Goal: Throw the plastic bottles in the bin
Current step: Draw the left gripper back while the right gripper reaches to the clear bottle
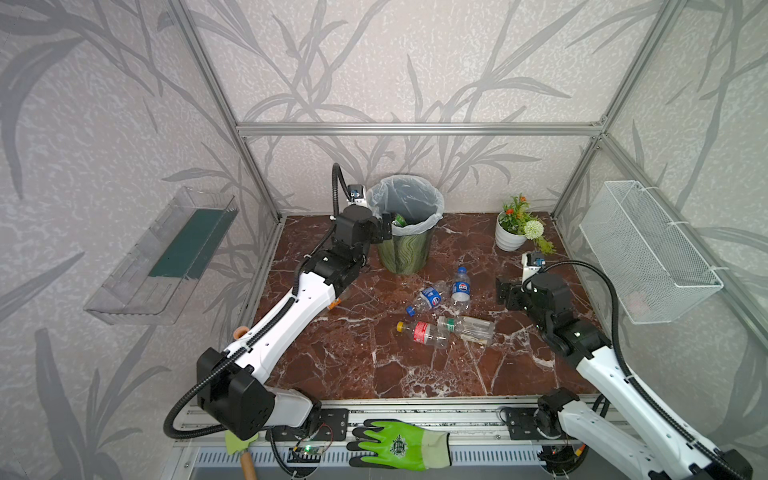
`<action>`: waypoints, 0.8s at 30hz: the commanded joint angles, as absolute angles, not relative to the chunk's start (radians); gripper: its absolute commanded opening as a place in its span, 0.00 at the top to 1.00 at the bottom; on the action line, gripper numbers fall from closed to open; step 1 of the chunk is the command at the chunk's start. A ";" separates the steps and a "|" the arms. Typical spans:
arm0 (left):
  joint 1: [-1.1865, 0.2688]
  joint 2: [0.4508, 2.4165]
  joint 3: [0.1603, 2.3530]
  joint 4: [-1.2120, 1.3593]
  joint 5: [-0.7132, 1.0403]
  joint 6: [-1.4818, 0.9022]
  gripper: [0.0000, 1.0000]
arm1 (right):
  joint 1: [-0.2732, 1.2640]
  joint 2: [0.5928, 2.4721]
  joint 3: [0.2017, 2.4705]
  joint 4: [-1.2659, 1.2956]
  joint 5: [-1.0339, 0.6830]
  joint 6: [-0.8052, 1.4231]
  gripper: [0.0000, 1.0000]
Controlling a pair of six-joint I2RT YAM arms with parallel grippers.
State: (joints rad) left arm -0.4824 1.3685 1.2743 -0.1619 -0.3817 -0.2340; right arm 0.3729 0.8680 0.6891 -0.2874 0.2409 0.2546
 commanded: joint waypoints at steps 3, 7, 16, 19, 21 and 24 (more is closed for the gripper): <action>-0.457 1.255 1.199 -0.170 -0.430 -0.331 0.01 | 0.371 0.913 0.705 -0.437 0.105 0.337 0.08; -0.443 1.220 1.146 -0.184 -0.433 -0.366 0.01 | 0.371 0.904 0.669 -0.467 0.097 0.525 0.08; -0.437 1.198 1.097 -0.201 -0.454 -0.345 0.01 | 0.384 0.838 0.581 -0.532 0.044 1.001 0.05; -0.436 1.197 1.090 -0.201 -0.449 -0.341 0.01 | 0.410 0.813 0.574 -0.577 0.049 1.127 0.01; -0.437 1.197 1.084 -0.199 -0.452 -0.341 0.01 | 0.436 0.798 0.570 -0.595 0.062 1.209 0.01; -0.435 1.201 1.079 -0.197 -0.451 -0.342 0.01 | 0.464 0.800 0.557 -0.594 0.049 1.322 0.01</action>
